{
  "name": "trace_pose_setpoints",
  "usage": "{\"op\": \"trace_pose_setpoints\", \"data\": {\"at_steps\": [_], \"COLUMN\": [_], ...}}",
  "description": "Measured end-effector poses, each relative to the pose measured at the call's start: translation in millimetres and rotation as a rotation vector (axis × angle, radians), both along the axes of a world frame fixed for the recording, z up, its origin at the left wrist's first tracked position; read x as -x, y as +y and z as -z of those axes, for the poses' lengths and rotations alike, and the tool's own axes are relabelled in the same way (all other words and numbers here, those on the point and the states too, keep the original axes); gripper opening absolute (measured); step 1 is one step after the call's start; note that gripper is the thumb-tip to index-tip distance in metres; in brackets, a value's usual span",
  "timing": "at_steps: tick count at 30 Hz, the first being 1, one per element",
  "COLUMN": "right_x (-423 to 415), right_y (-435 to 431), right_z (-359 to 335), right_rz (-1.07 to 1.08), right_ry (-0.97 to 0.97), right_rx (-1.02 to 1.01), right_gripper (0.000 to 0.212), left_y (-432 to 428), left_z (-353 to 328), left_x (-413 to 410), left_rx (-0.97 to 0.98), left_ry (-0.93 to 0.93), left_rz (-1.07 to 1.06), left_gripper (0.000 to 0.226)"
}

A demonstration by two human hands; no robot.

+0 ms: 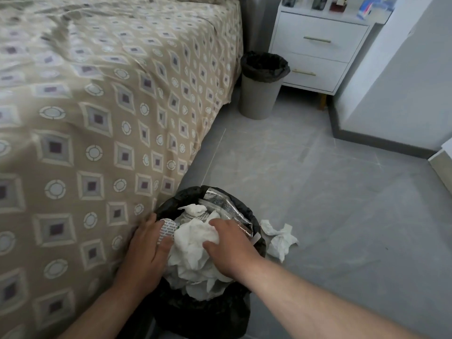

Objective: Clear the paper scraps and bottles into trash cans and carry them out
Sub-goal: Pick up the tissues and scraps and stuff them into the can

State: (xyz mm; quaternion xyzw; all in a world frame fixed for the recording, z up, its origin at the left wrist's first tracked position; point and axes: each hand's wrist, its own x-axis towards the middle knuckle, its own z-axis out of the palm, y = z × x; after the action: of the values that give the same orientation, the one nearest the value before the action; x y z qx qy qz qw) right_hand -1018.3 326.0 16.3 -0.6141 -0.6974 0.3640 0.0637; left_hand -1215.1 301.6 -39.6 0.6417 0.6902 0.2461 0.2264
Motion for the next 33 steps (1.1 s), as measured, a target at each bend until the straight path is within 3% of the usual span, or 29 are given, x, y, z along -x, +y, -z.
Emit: {"op": "trace_pose_setpoints", "data": {"at_steps": [3,6,8,11,14,17,19,22,25,27,30,33], "right_x": [-4.0,-33.2,-66.9,-137.1,-205.9,-253.2,-272.0,-291.2,-306.1,-312.3,-317.9,-323.0], "right_y": [-2.5,-19.6,-35.6,-57.1,-71.6,-77.8,-77.3,-72.1,-68.9,-71.4,-79.1,-87.2], "right_z": [-0.6,-25.5,-44.4,-56.0,-41.5,-11.4,12.9,46.8,77.9,94.8,116.3,131.8], "right_rz": [-0.025,-0.106,-0.157,-0.073,0.1,0.292,0.35,0.363,0.387,0.427,0.458,0.502], "right_ry": [-0.108,-0.211,-0.238,-0.278,-0.337,-0.289,-0.243,-0.18,-0.107,-0.063,-0.023,0.0], "right_rx": [-0.042,-0.228,-0.33,-0.311,-0.187,-0.06,-0.008,0.027,0.045,0.046,0.06,0.075], "right_gripper": [0.064,0.07,0.065,0.054,0.046,0.042,0.04,0.042,0.042,0.042,0.042,0.042], "left_y": [1.4,6.2,11.4,10.2,-0.9,2.6,13.6,39.7,70.6,90.2,118.5,131.8], "left_z": [-5.8,-34.8,-64.5,-105.2,-110.4,-72.3,-39.4,18.2,75.5,97.9,117.0,140.2], "left_x": [-0.7,-18.3,-45.3,-109.2,-175.6,-233.7,-272.0,-311.6,-324.0,-324.0,-325.2,-325.4], "left_rx": [-0.005,-0.108,-0.214,-0.276,-0.118,0.117,0.257,0.354,0.33,0.413,0.474,0.486], "left_ry": [0.07,0.158,0.149,0.131,0.114,0.24,0.318,0.239,0.329,0.425,0.494,0.588], "left_rz": [0.027,0.075,0.173,0.443,0.747,0.868,0.828,0.616,0.434,0.356,0.411,0.586], "left_gripper": [0.079,0.071,0.062,0.055,0.062,0.066,0.052,0.037,0.055,0.074,0.092,0.087]}}
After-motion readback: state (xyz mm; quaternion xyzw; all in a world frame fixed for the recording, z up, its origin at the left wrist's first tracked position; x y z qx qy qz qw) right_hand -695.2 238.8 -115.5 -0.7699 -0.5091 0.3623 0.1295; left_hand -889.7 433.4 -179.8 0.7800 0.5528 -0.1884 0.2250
